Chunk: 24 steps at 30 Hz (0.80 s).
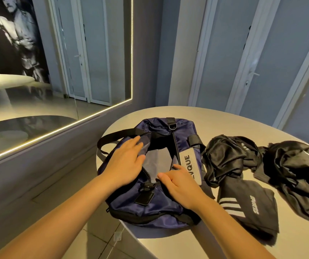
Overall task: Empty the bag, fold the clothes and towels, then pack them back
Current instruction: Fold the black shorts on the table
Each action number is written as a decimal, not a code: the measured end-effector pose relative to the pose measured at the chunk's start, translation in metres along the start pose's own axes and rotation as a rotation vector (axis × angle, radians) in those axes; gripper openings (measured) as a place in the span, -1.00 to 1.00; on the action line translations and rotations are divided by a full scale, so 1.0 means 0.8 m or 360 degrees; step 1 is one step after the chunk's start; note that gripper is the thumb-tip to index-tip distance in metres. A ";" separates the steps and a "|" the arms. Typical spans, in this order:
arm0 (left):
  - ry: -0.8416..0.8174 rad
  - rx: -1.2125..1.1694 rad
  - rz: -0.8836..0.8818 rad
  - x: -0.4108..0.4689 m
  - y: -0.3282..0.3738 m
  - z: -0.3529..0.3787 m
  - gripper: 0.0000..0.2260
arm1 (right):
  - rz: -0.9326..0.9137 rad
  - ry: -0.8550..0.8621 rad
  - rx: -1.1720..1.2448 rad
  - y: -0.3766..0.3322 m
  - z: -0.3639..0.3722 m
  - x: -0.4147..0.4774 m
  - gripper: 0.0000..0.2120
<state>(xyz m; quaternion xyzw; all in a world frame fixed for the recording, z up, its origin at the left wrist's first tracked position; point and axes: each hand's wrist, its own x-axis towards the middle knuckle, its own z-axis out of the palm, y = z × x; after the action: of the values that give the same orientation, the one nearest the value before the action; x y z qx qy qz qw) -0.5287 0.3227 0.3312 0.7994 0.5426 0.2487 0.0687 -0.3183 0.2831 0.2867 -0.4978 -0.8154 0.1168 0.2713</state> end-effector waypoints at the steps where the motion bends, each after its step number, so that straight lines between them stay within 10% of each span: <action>1: -0.0082 0.0067 0.0015 -0.006 0.000 0.004 -0.49 | 0.0020 0.0012 0.0046 0.002 0.003 0.000 -0.44; 10: -0.0136 0.0360 -0.0184 -0.051 0.038 0.022 -0.09 | 0.0100 0.0191 0.0252 -0.006 -0.017 -0.017 -0.43; 16: -0.0185 0.0235 -0.0190 -0.055 0.068 0.036 -0.23 | 0.0569 0.0971 -0.0148 0.008 -0.102 -0.104 -0.87; 20: -0.0134 0.0257 -0.0110 -0.064 0.064 0.065 -0.24 | 0.1580 0.0586 -0.0547 0.063 -0.152 -0.159 -0.27; 24: 0.0123 0.0322 0.0028 -0.081 0.052 0.089 -0.22 | 0.1758 0.0112 -0.0074 0.087 -0.156 -0.176 0.22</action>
<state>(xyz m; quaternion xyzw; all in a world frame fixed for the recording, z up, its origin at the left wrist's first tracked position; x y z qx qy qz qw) -0.4791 0.2591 0.2640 0.7968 0.5601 0.2239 -0.0356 -0.1463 0.1834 0.3119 -0.8609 -0.4260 0.2070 0.1858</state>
